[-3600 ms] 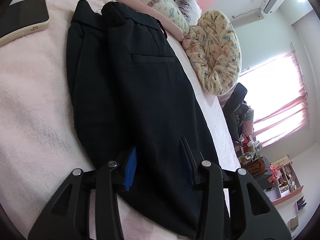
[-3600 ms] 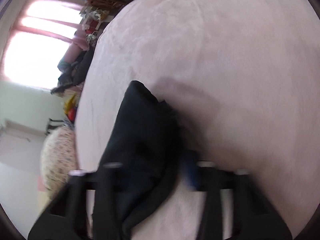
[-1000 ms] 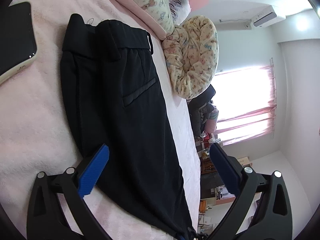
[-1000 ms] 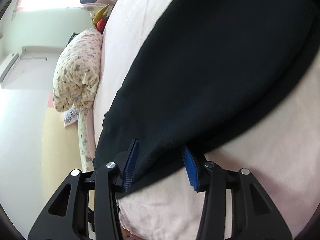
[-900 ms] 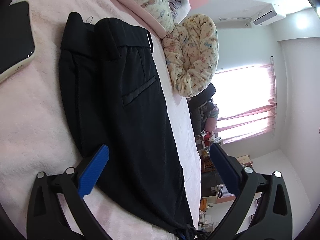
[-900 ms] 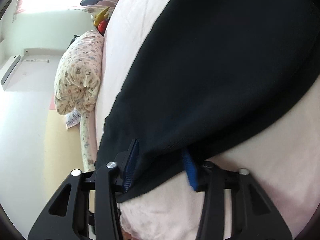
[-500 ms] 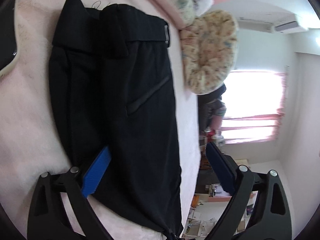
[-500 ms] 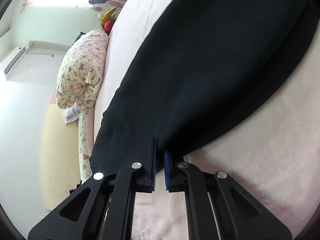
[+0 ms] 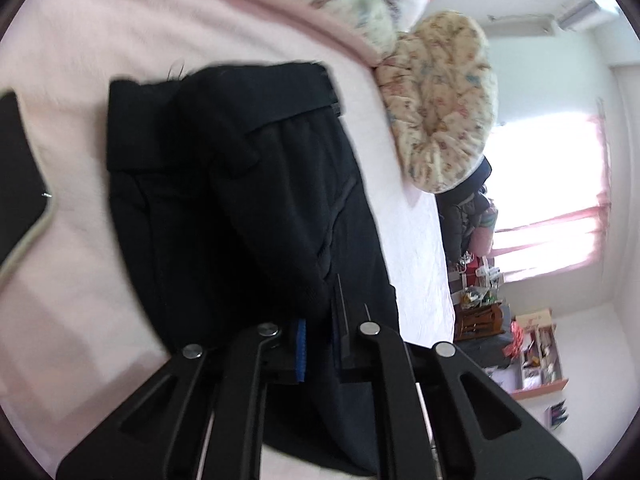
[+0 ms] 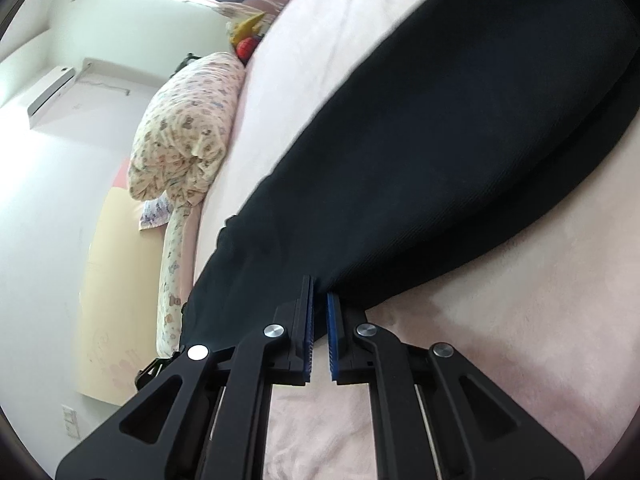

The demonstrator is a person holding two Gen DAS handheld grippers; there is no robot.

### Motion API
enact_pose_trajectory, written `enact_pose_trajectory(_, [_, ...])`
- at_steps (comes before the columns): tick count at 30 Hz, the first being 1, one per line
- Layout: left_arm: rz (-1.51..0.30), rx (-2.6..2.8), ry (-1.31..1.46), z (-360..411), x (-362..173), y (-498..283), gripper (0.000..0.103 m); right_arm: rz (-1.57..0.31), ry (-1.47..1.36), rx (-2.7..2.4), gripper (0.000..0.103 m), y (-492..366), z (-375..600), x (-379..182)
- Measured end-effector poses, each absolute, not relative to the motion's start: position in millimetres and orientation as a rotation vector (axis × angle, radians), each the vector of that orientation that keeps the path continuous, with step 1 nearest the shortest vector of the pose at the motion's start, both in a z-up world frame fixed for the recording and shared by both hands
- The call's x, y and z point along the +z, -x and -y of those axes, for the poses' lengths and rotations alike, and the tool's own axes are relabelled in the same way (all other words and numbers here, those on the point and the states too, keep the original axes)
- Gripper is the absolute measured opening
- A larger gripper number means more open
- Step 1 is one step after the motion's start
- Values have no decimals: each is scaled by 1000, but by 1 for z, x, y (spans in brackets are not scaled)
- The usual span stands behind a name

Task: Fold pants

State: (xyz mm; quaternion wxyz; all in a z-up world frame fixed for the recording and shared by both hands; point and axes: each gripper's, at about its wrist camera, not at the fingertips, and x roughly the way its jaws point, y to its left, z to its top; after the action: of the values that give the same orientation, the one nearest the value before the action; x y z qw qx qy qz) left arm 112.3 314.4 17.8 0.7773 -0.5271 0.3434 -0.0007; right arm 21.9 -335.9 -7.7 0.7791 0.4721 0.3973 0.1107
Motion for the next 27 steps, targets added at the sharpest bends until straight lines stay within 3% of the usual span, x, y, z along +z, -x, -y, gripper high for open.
enact_pose_trajectory(3, [-708,6,1117,-314,19,-95,9,-845,-988,238,4,-14,337,-6])
enact_pose_trajectory(8, [-736,72,1145,-314,-24,-90,15,-957,-961,207,5,-19,335,-33])
enact_pose_trajectory(10, [-726,72,1129,-313,-19,-88,18,-963,-945,231,15,-12,339,-29])
enact_pose_trajectory(12, [-726,94,1099,-311,-9,-83,31,-963,-909,221,24,-5,343,-21])
enact_pose_trajectory(13, [-713,110,1085,-310,-3,-77,38,-943,-885,210,37,4,350,-13])
enact_pose_trajectory(15, [-643,165,1033,-306,15,-56,70,-885,-881,185,51,21,369,-2])
enact_pose_trajectory(17, [-538,237,933,-291,36,-32,83,-784,-919,114,51,43,406,11])
enact_pose_trajectory(19, [-472,221,852,-272,54,-20,88,-682,-983,7,51,62,446,16])
enact_pose_trajectory(21, [-435,159,781,-245,70,-18,101,-596,-1078,-107,51,79,487,14])
enact_pose_trajectory(27, [-506,57,700,-192,59,-55,101,-491,-1301,-406,46,98,581,-21])
